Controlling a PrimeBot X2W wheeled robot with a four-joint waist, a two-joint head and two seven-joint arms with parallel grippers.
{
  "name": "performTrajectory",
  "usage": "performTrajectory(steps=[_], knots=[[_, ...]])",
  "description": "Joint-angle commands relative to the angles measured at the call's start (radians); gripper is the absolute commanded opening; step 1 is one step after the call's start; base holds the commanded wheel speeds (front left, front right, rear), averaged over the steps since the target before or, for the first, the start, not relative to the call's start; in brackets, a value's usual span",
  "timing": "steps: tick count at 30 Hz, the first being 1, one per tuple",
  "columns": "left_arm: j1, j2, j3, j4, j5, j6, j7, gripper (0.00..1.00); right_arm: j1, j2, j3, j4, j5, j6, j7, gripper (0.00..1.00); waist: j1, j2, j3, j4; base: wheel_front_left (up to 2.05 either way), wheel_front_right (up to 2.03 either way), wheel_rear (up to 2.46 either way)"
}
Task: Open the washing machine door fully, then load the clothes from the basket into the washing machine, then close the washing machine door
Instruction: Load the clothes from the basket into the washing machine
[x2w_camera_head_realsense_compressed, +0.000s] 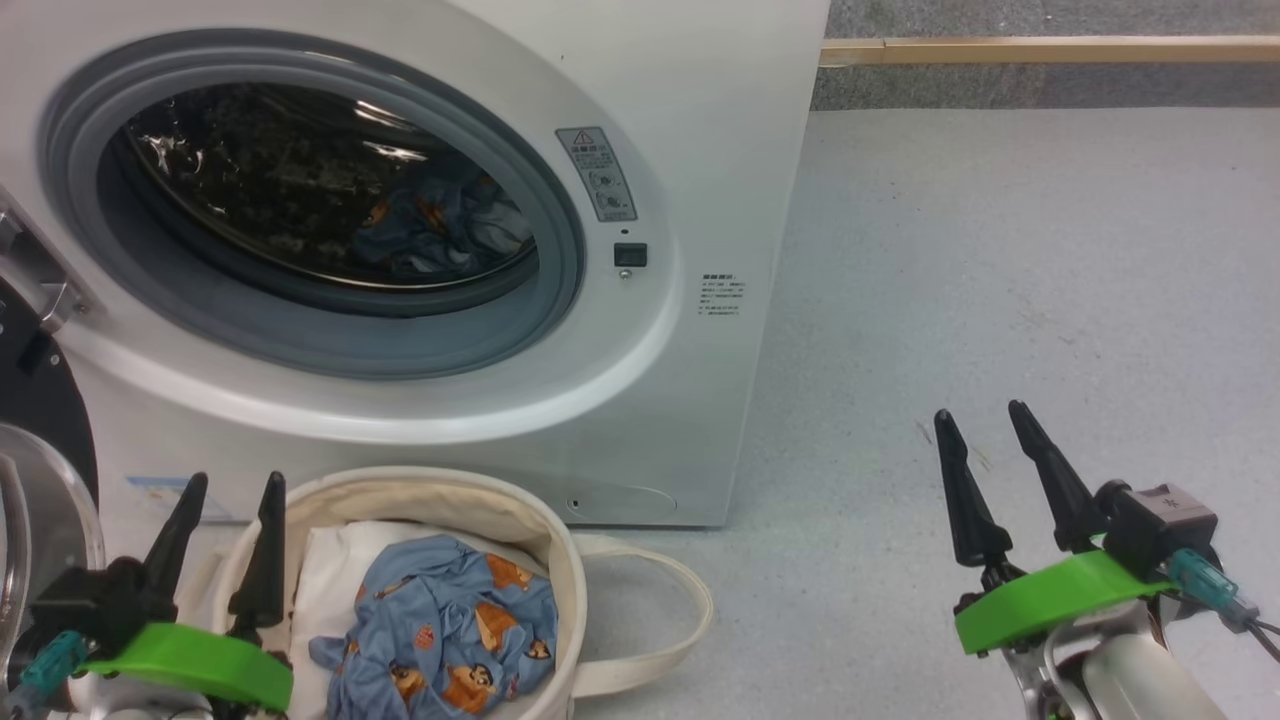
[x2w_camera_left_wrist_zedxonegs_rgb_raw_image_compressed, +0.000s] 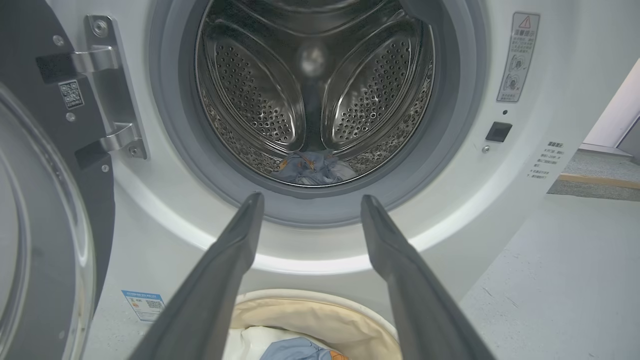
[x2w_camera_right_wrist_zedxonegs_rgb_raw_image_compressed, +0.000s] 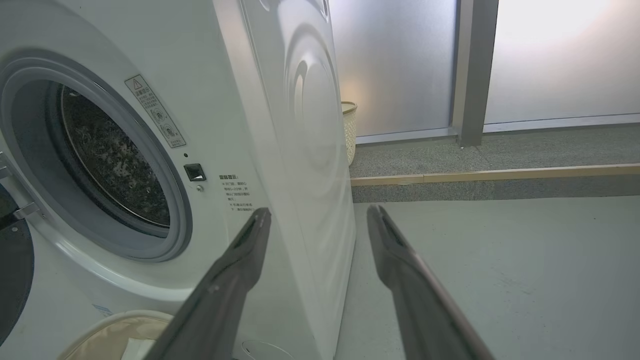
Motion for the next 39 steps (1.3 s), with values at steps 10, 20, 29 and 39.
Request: performTrajectory(steps=[10,20,29,39], knots=[[-0.055,0.034,0.031,-0.022,0.008,-0.006,-0.012,1.00,-0.036,-0.008,0.022,-0.026,0.000,0.000,-0.012,1.00,0.0000,-0.0001,0.018,-0.002,0.00,0.00,0.00],[-0.057,0.026,0.031,-0.019,0.002,-0.006,-0.012,1.00,-0.043,-0.010,0.023,-0.025,0.000,0.000,-0.012,1.00,0.0000,-0.0001,0.031,-0.007,0.00,0.00,0.00],[-0.105,0.000,0.019,0.031,-0.027,-0.006,-0.012,1.00,-0.080,-0.011,0.022,-0.027,-0.002,0.000,-0.012,1.00,0.0000,-0.0001,0.098,-0.011,0.00,0.00,0.00],[-0.230,-0.033,-0.063,0.219,-0.069,-0.006,-0.012,1.00,-0.163,-0.036,0.025,-0.038,-0.022,0.000,-0.012,1.00,0.0000,-0.0001,0.196,-0.027,0.00,0.00,0.00]])
